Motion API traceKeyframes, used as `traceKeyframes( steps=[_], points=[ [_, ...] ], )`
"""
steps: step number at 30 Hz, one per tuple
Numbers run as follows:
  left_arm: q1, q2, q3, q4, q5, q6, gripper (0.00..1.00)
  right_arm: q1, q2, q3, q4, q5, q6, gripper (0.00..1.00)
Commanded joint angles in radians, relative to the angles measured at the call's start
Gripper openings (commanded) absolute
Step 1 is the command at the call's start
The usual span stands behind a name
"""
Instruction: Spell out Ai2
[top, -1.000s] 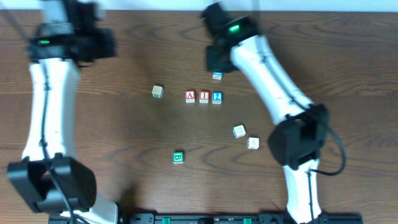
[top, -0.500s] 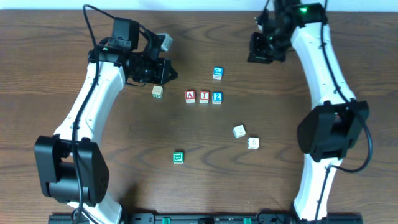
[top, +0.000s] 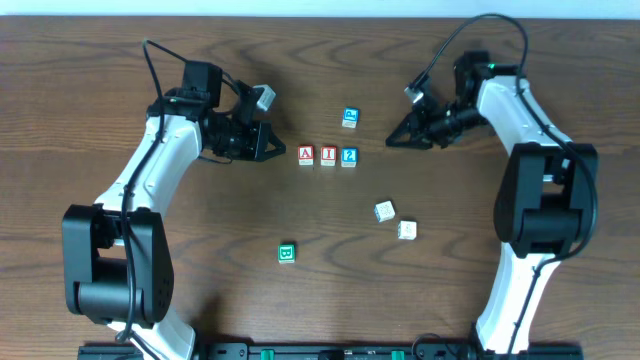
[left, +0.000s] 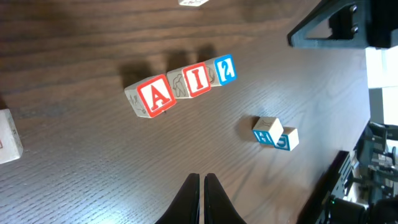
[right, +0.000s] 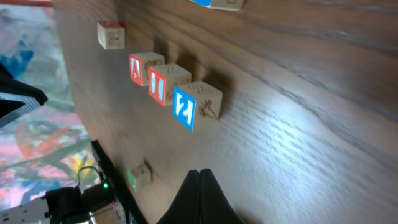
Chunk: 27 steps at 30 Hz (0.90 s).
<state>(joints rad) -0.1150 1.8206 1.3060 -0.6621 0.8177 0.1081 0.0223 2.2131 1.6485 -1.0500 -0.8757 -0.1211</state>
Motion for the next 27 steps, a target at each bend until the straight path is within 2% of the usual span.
traceKeyframes(
  steps=[1, 4, 8, 11, 16, 27],
  points=[
    [0.011, 0.007, -0.018, 0.04, -0.033, -0.065, 0.06, 0.021, -0.01, -0.059, 0.049, -0.087, 0.002, 0.01],
    [0.002, 0.011, -0.034, 0.072, -0.082, -0.111, 0.06, 0.025, -0.01, -0.087, 0.087, -0.087, 0.012, 0.02],
    [-0.005, 0.056, -0.035, 0.133, -0.074, -0.186, 0.06, 0.037, -0.01, -0.104, 0.126, -0.093, 0.017, 0.01],
    [-0.016, 0.116, -0.035, 0.17, -0.009, -0.201, 0.06, 0.048, -0.01, -0.104, 0.15, -0.093, 0.032, 0.02],
    [-0.03, 0.18, -0.035, 0.216, 0.013, -0.236, 0.06, 0.049, -0.01, -0.104, 0.156, -0.093, 0.039, 0.02],
    [-0.035, 0.213, -0.035, 0.222, -0.09, -0.267, 0.06, 0.081, -0.01, -0.105, 0.184, -0.062, 0.092, 0.01]
  ],
)
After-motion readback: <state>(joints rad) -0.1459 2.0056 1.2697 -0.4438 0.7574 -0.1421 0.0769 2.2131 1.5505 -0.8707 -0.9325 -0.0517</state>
